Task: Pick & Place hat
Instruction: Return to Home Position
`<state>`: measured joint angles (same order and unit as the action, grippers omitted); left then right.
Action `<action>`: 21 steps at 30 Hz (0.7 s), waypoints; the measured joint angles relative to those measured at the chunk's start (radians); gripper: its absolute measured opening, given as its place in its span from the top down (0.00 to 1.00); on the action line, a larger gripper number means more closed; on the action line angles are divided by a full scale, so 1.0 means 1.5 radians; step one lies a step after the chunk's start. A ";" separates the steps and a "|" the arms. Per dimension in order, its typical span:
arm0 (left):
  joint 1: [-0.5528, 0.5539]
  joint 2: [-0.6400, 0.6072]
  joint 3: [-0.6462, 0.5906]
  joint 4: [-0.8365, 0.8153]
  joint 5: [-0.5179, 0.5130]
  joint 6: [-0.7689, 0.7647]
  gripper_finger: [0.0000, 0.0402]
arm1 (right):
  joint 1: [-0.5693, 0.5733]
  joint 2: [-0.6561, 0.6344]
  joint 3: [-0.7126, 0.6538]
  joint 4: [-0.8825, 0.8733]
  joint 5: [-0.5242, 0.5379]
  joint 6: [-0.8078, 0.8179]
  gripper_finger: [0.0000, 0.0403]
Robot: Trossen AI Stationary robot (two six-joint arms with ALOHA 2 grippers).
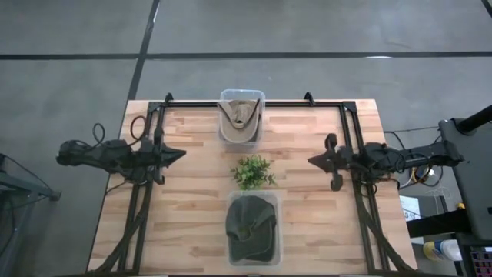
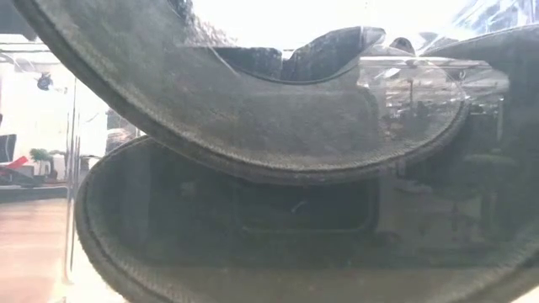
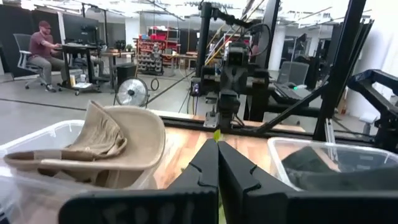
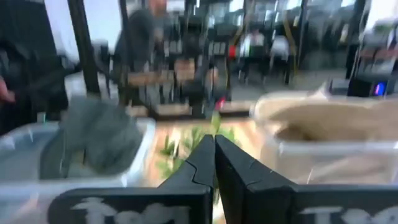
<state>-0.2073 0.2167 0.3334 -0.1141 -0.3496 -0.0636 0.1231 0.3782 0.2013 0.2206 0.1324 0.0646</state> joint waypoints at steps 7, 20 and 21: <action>0.000 -0.046 -0.020 -0.047 -0.002 -0.001 1.00 | 0.001 -0.132 -0.078 0.015 -0.001 -0.011 0.98; 0.000 -0.103 -0.092 -0.039 -0.011 -0.010 1.00 | 0.001 -0.252 -0.128 -0.061 0.003 0.002 0.98; 0.000 -0.103 -0.096 -0.041 -0.012 0.002 1.00 | 0.001 -0.252 -0.128 -0.067 0.003 0.002 0.98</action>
<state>-0.2070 0.0616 0.1901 -0.1755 -0.3673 -0.0611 0.1242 -0.0002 0.0093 0.1195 0.1375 0.0675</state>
